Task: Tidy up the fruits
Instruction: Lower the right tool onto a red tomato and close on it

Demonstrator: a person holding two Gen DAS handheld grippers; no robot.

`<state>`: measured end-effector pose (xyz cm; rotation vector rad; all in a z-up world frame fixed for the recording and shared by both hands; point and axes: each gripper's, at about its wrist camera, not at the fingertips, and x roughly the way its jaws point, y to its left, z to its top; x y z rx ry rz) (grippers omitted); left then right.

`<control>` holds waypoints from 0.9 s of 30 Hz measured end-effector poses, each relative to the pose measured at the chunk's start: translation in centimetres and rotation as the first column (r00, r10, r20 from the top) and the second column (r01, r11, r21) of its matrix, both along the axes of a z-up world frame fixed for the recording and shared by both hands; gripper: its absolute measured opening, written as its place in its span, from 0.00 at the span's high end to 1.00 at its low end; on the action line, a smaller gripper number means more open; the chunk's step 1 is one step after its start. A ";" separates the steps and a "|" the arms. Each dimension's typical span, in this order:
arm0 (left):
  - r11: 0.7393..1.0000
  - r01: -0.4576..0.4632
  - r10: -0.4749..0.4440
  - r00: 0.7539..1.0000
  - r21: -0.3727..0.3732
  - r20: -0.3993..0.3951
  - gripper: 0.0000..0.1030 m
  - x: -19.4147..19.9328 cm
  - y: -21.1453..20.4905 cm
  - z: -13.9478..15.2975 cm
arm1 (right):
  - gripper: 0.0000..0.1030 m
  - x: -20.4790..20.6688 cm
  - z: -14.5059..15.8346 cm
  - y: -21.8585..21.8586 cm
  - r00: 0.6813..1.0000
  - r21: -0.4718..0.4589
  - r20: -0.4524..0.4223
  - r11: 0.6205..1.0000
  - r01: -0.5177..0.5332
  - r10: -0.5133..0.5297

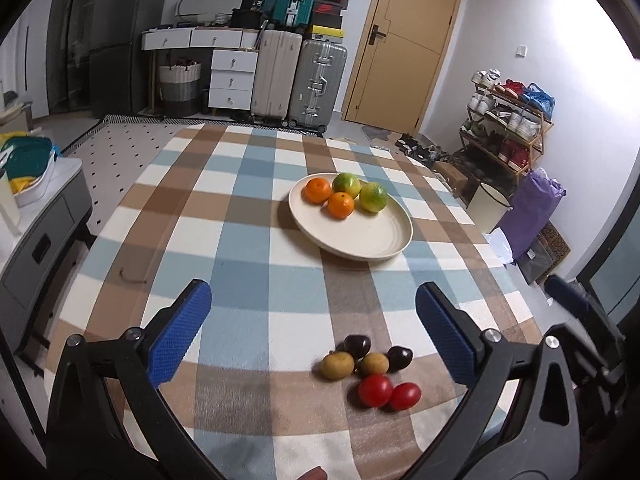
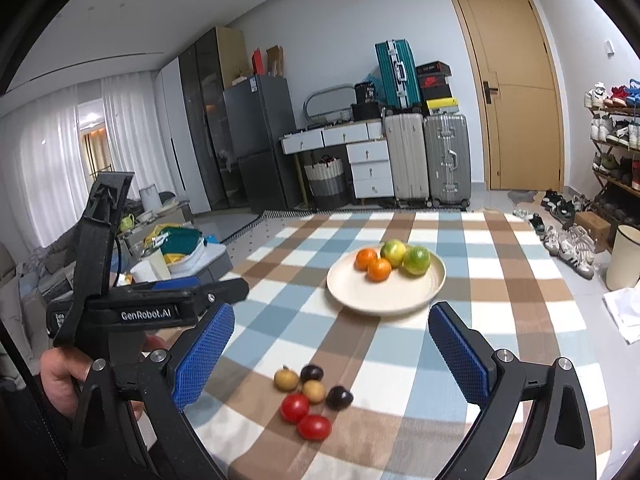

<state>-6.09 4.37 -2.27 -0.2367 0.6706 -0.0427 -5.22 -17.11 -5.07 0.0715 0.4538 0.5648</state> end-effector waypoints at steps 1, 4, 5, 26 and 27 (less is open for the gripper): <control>1.000 -0.002 0.002 1.000 -0.004 -0.002 0.01 -0.2 0.1 -0.3 | 0.03 0.0 -0.5 0.1 1.000 -0.003 -0.013 1.000 -0.004 0.004; 1.000 0.004 -0.004 1.000 -0.020 -0.005 0.01 -0.6 0.3 -1.4 | 0.03 0.1 -1.9 0.4 0.999 -0.016 -0.039 1.000 -0.020 0.019; 1.000 0.008 -0.008 1.000 -0.026 -0.010 0.01 -0.7 0.3 -1.9 | 0.03 0.2 -2.4 0.6 0.998 -0.023 -0.050 0.999 -0.030 0.029; 0.999 0.009 -0.014 0.993 -0.040 -0.120 0.01 0.4 0.8 -8.3 | 0.06 1.3 -10.9 3.4 0.963 -0.086 -0.245 0.987 -0.138 0.114; 0.999 0.009 -0.013 0.992 -0.040 -0.124 0.01 0.5 0.8 -8.5 | 0.07 1.4 -11.1 3.4 0.962 -0.088 -0.248 0.986 -0.141 0.115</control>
